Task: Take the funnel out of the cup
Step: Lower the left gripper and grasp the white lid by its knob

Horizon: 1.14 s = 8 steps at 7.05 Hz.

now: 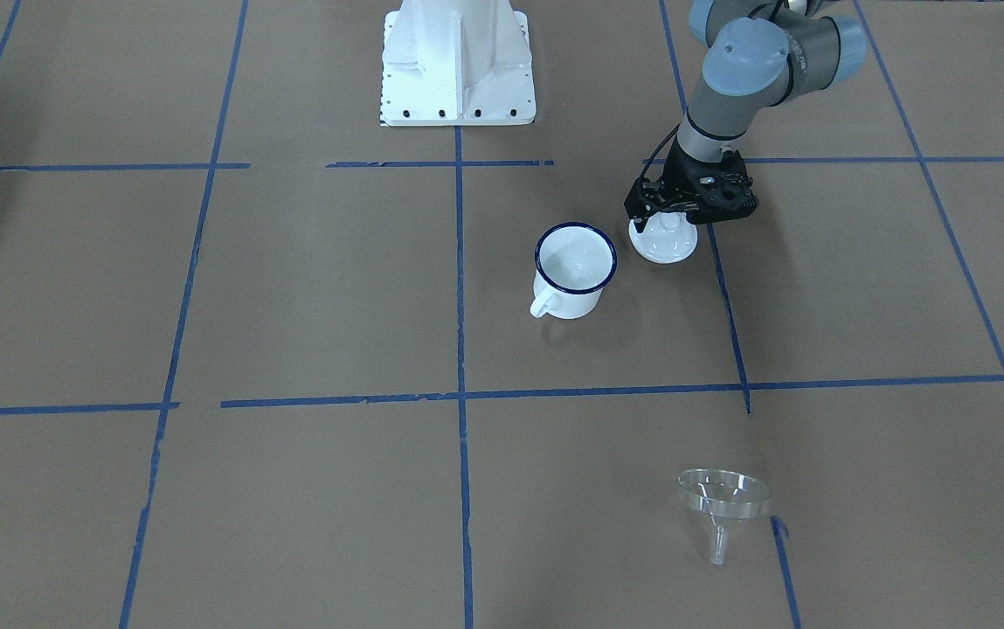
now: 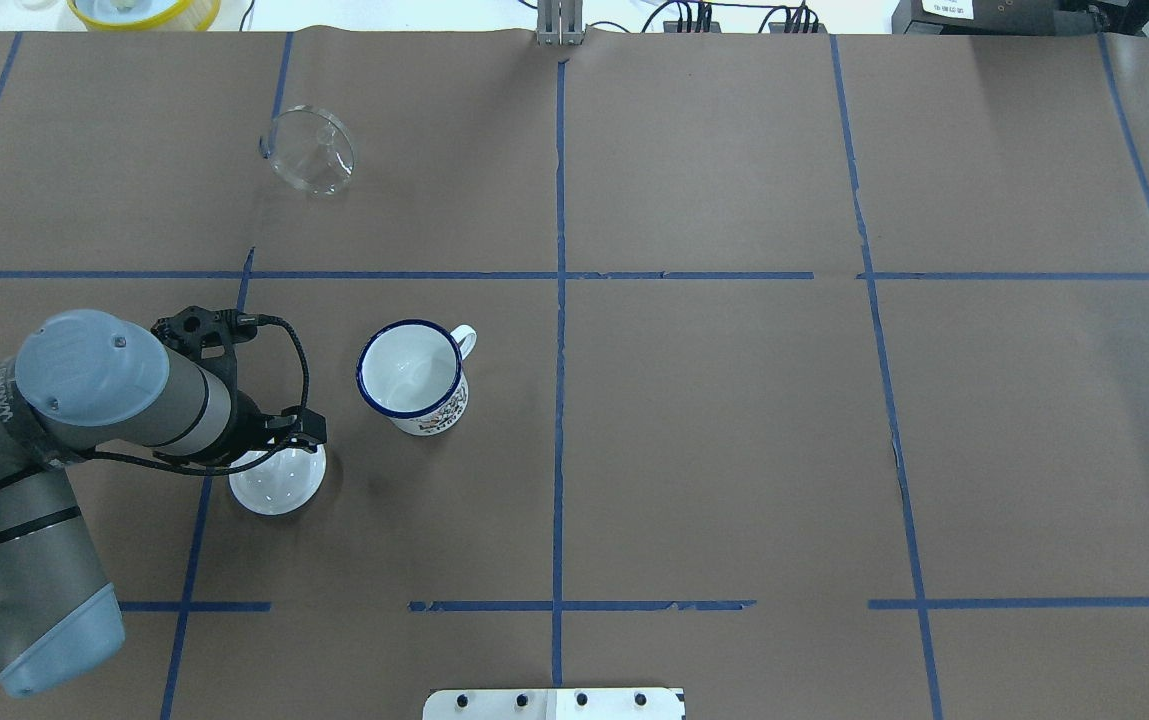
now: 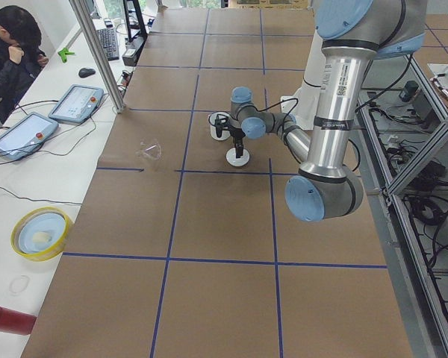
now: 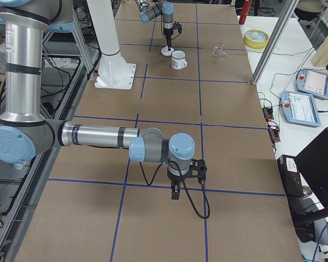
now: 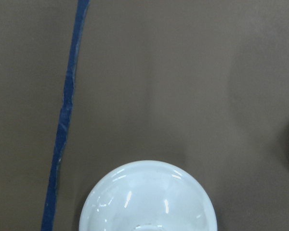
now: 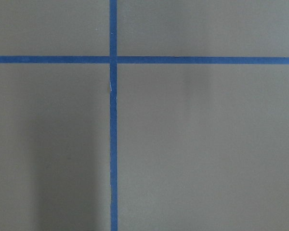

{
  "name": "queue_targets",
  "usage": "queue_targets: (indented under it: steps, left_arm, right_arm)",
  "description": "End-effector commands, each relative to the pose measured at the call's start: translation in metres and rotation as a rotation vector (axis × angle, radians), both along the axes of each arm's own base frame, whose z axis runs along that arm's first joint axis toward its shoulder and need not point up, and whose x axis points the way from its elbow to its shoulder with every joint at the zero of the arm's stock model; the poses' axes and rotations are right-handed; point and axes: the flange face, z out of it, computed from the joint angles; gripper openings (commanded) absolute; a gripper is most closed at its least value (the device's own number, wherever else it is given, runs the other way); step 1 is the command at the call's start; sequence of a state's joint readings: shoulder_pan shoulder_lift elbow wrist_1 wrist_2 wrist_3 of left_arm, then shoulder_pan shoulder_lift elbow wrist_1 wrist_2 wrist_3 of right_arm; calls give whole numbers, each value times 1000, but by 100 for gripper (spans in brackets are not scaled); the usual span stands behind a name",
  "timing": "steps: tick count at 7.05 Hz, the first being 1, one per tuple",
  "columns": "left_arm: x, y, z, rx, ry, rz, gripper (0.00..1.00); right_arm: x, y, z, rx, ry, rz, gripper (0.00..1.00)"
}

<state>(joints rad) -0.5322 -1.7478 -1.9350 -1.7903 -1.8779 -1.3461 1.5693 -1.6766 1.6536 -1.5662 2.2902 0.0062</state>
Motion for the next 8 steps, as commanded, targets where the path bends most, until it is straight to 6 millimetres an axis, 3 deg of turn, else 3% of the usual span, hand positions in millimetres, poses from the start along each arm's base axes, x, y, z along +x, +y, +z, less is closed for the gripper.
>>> queue_targets:
  steps: [1,4,8]
  left_arm:
    - [-1,-2,2,14,0,-8,98]
    - [-2,1,-4,13,12,-4,98]
    - [-1,2,4,3,-1,1,97]
  right_arm:
    - [0,0,0,0,0,0,100]
    - [0,0,0,0,0,0,100]
    - [0,0,0,0,0,0,100]
